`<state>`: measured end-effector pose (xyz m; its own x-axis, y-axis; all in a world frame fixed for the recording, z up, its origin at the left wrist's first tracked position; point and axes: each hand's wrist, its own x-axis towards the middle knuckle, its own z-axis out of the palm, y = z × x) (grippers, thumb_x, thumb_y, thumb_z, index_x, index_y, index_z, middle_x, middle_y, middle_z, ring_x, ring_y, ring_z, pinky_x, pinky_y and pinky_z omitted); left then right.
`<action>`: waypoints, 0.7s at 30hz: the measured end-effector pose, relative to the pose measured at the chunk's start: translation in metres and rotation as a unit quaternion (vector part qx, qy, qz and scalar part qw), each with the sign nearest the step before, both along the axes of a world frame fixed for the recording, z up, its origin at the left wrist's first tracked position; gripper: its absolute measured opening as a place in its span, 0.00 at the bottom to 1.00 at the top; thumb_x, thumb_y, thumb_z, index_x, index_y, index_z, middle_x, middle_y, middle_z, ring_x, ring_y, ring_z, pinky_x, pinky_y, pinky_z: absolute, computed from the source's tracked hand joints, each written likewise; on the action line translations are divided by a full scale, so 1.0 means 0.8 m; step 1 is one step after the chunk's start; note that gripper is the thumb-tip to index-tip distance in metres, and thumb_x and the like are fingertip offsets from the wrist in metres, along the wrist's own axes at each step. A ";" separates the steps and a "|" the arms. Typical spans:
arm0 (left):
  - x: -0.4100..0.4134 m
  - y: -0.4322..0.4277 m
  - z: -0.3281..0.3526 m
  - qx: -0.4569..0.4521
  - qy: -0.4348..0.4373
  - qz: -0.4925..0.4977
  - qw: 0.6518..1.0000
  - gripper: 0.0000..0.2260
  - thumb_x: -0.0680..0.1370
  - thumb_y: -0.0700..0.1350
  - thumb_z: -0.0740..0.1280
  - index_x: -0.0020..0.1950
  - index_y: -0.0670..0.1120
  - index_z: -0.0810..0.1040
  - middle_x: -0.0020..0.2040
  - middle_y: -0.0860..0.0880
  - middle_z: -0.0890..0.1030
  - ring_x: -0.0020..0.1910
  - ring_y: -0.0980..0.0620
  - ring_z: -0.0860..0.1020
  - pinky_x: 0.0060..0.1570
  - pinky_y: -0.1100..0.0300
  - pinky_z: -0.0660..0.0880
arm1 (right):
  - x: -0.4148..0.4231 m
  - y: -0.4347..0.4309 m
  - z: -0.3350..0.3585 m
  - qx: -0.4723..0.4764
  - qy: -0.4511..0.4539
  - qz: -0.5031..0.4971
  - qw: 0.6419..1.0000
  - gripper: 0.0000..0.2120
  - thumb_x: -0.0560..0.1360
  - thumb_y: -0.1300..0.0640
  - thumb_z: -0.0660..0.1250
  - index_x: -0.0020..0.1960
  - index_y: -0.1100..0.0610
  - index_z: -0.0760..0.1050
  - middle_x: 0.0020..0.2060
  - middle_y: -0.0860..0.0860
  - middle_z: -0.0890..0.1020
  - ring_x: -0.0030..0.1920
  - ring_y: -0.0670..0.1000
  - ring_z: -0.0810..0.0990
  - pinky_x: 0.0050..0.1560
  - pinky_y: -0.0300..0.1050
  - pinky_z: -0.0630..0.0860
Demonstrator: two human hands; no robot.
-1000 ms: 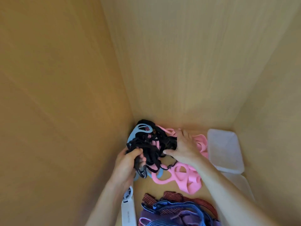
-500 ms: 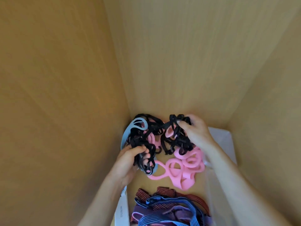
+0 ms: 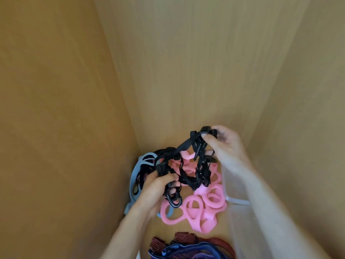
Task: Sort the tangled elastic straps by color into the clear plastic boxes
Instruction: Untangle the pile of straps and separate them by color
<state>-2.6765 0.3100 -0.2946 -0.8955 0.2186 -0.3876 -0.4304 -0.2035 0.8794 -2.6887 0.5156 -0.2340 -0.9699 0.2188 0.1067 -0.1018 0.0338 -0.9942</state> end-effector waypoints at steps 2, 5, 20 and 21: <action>-0.001 0.004 0.002 -0.017 0.028 -0.014 0.999 0.03 0.77 0.36 0.70 0.50 0.37 0.79 0.42 0.40 0.81 0.36 0.51 0.79 0.32 0.63 0.74 | 0.001 -0.001 0.009 -0.017 0.016 -0.006 1.000 0.04 0.79 0.62 0.70 0.48 0.55 0.82 0.41 0.47 0.86 0.44 0.51 0.87 0.41 0.51 0.85; 0.000 0.011 0.010 -0.033 0.092 -0.031 0.995 0.09 0.74 0.44 0.76 0.51 0.42 0.83 0.46 0.45 0.86 0.41 0.52 0.83 0.39 0.62 0.77 | 0.000 -0.003 0.018 -0.048 0.035 -0.015 0.998 0.06 0.78 0.62 0.71 0.45 0.53 0.83 0.42 0.50 0.86 0.44 0.50 0.87 0.38 0.49 0.85; -0.025 0.030 0.015 -0.170 0.230 0.026 0.958 0.05 0.76 0.42 0.74 0.43 0.44 0.80 0.38 0.46 0.85 0.39 0.49 0.84 0.37 0.60 0.79 | -0.001 0.001 -0.045 -0.095 -0.137 -0.054 0.985 0.11 0.80 0.52 0.69 0.48 0.60 0.82 0.42 0.57 0.88 0.45 0.58 0.87 0.51 0.58 0.84; -0.027 0.025 0.013 -0.191 0.230 0.021 0.954 0.04 0.76 0.42 0.73 0.43 0.45 0.80 0.38 0.47 0.85 0.38 0.48 0.84 0.37 0.58 0.80 | 0.002 0.002 -0.050 -0.058 -0.147 -0.051 0.986 0.12 0.80 0.50 0.69 0.48 0.59 0.82 0.41 0.54 0.88 0.45 0.58 0.87 0.52 0.58 0.83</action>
